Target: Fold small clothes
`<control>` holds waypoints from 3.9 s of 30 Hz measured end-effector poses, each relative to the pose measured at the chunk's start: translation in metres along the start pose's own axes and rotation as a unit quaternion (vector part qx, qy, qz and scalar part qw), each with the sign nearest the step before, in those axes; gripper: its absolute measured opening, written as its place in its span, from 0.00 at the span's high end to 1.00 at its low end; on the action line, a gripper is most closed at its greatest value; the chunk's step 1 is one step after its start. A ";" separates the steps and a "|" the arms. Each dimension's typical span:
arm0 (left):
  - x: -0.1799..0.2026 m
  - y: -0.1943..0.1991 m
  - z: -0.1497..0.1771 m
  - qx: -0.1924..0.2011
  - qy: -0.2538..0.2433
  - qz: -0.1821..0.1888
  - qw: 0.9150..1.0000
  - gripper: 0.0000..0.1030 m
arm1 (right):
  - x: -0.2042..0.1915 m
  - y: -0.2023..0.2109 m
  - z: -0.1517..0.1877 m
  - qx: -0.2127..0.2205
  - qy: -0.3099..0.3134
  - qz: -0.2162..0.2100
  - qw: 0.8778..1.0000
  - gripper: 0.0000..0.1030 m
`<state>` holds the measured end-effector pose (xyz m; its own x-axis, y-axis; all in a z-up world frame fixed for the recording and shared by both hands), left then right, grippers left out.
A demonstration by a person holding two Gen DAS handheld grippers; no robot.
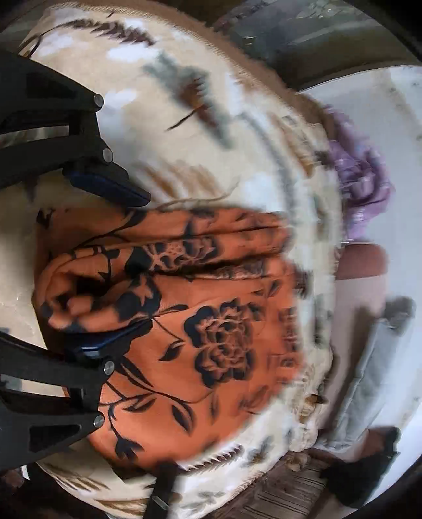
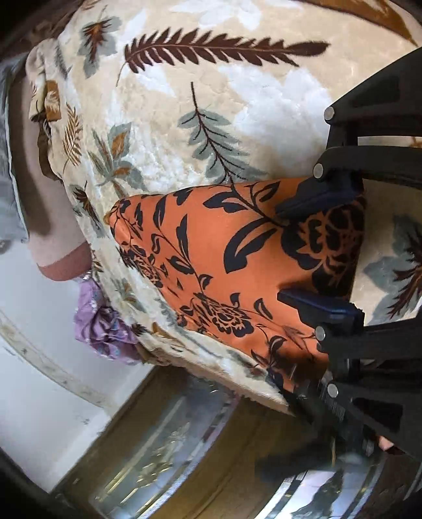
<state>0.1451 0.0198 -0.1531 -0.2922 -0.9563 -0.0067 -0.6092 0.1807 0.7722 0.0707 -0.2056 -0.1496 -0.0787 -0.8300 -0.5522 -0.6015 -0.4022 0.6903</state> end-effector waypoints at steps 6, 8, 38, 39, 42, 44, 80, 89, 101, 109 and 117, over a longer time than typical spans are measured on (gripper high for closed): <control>-0.004 0.003 0.000 0.013 0.000 0.008 1.000 0.27 | -0.023 -0.015 -0.055 0.023 0.018 0.021 0.999 0.55; -0.007 0.000 0.001 0.013 0.007 0.005 1.000 0.19 | -0.029 -0.032 -0.077 0.026 0.027 0.038 0.999 0.55; -0.017 -0.010 0.014 -0.009 0.071 0.028 0.997 0.00 | -0.107 -0.175 -0.137 -0.119 0.110 0.031 0.986 0.43; -0.017 -0.009 0.014 -0.008 0.071 0.028 0.997 0.00 | -0.104 -0.163 -0.138 -0.109 0.111 0.034 0.987 0.43; -0.016 -0.008 0.015 -0.006 0.071 0.025 0.997 0.00 | -0.092 -0.125 -0.133 -0.079 0.119 0.051 0.988 0.43; -0.016 -0.007 0.016 -0.006 0.072 0.024 0.997 0.00 | -0.081 -0.102 -0.126 -0.069 0.115 0.056 0.989 0.43; -0.006 0.002 0.019 0.012 0.046 -0.038 0.998 0.00 | 0.010 -0.028 -0.014 -0.018 0.029 0.034 0.999 0.32; -0.003 0.012 0.014 0.007 0.032 -0.048 0.998 0.00 | 0.022 0.028 -0.025 0.047 0.024 0.030 0.998 0.32; 0.013 0.063 0.005 0.027 0.003 -0.121 0.992 0.00 | 0.008 0.060 -0.028 0.088 0.051 -0.003 0.995 0.30; 0.029 0.107 -0.011 0.069 -0.008 -0.147 0.987 0.00 | -0.004 0.082 -0.025 0.119 0.069 -0.020 0.990 0.30; 0.035 0.141 -0.024 0.094 0.001 -0.150 0.984 0.00 | -0.005 0.097 -0.026 0.145 0.067 -0.041 0.986 0.30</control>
<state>0.0669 0.0067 -0.0295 -0.0772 -0.9735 -0.2153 -0.7937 -0.0707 0.6041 0.0333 -0.2506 -0.0678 0.0733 -0.8503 -0.5212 -0.8052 -0.3588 0.4722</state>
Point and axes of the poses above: each gripper's, at about its wrist camera, not at the fingertips, and y roughly against the way its jaws point, x to its right, z to its underside, the point moved 1 cm from there along -y, roughly the way its jaws point, and after that the axes turned 1 degree about x, right-handed, at the moved point
